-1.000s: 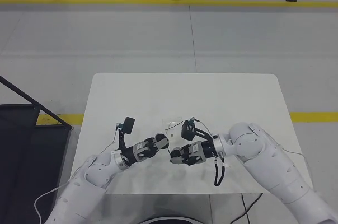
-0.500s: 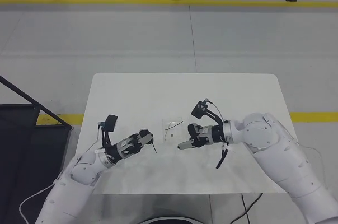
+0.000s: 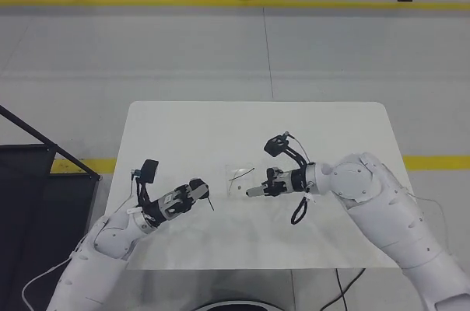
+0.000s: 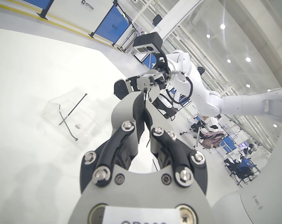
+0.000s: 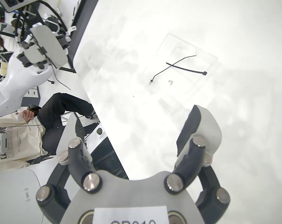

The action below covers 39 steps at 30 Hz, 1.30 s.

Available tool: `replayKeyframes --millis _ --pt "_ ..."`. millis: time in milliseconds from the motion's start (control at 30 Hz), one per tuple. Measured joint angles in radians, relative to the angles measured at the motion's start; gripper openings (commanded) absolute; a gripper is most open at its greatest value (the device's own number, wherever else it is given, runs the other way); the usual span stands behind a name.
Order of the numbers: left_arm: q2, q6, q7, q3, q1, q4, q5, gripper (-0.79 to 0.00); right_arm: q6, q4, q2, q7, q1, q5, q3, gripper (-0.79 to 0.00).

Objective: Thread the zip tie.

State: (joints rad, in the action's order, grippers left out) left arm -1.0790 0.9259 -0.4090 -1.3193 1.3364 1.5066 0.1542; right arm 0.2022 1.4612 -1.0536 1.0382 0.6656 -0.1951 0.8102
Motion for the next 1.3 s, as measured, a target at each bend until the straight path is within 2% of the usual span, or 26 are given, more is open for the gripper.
replayKeyframes --millis 133,167,200,333,500,733,1300 --pt "-0.004 0.008 0.037 0.009 0.011 0.000 0.055 -0.785 -0.170 -0.023 -0.026 -0.010 -0.057 -0.068 -0.050 0.000" --pt "-0.004 0.011 0.042 0.009 0.012 -0.002 0.063 -0.785 -0.197 -0.032 -0.033 -0.009 -0.072 -0.076 -0.062 -0.025" --pt "-0.004 0.013 0.046 0.010 0.014 -0.004 0.068 -0.785 -0.218 -0.044 -0.039 -0.009 -0.085 -0.081 -0.074 -0.092" --pt "-0.004 0.014 0.048 0.010 0.014 -0.005 0.069 -0.785 -0.270 -0.115 -0.073 -0.014 -0.142 -0.088 -0.123 -0.231" --pt "-0.004 0.013 0.047 0.010 0.014 -0.005 0.069 -0.785 -0.251 -0.202 -0.106 -0.013 -0.185 -0.064 -0.164 -0.397" --pt "-0.004 0.013 0.047 0.010 0.014 -0.005 0.069 -0.785 -0.265 -0.317 -0.152 -0.012 -0.233 -0.034 -0.204 -0.443" --pt "-0.004 0.013 0.047 0.010 0.014 -0.005 0.069 -0.785 -0.225 -0.501 -0.233 -0.014 -0.301 0.008 -0.246 -0.529"
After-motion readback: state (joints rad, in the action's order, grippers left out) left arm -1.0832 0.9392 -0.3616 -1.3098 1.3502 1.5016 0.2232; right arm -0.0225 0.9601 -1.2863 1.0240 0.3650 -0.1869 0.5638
